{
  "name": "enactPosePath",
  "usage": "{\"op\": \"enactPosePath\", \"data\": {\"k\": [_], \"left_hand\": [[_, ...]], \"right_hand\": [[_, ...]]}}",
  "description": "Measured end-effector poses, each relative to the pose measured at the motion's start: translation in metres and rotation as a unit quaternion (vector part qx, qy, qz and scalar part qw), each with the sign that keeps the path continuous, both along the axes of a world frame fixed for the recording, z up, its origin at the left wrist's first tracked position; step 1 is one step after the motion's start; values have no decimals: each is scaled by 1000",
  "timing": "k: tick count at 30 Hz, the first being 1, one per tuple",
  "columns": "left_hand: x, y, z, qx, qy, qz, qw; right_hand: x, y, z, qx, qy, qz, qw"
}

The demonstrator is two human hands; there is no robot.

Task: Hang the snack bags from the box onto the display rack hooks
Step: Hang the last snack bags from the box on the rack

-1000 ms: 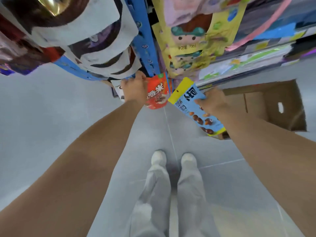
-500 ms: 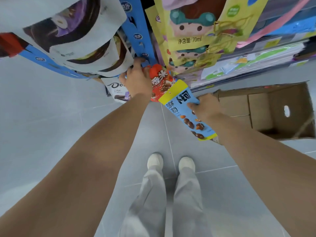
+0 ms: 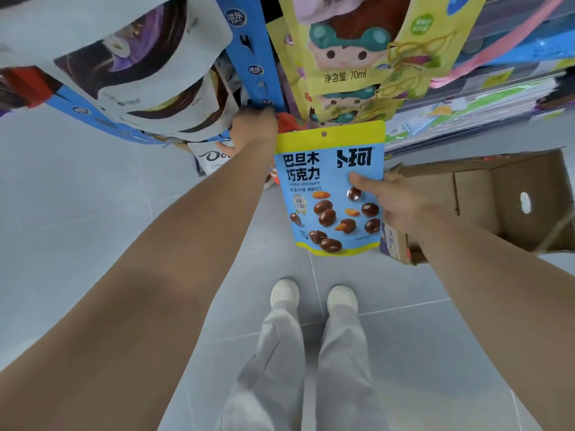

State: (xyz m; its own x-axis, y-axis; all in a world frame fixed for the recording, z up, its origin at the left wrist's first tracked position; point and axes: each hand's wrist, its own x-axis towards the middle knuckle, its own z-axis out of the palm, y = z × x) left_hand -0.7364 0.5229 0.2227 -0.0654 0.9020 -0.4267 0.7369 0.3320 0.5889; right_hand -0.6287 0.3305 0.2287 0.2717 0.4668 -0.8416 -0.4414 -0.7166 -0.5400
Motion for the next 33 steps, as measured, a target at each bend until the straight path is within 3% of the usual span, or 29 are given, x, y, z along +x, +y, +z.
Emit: {"op": "enactPosePath", "data": {"k": [10,17,20,26,33], "left_hand": [[-4,2,3,-100,-51,-8,994],[-20,-6,17,-169,-1,-73,983],[-23,-13,51,-170,16,-127,977],[-37,-21,128,-173,-63,-264,947],[-66,-26,207,-96,-42,-465,879]], "right_hand": [[-2,-1,2,-1,10,-13,1000],[-8,-3,25,0,10,-25,1000],[-12,-5,49,-2,-2,-23,1000],[-23,-10,115,-2,-23,2,1000],[-48,-21,183,29,-38,-2,999]]}}
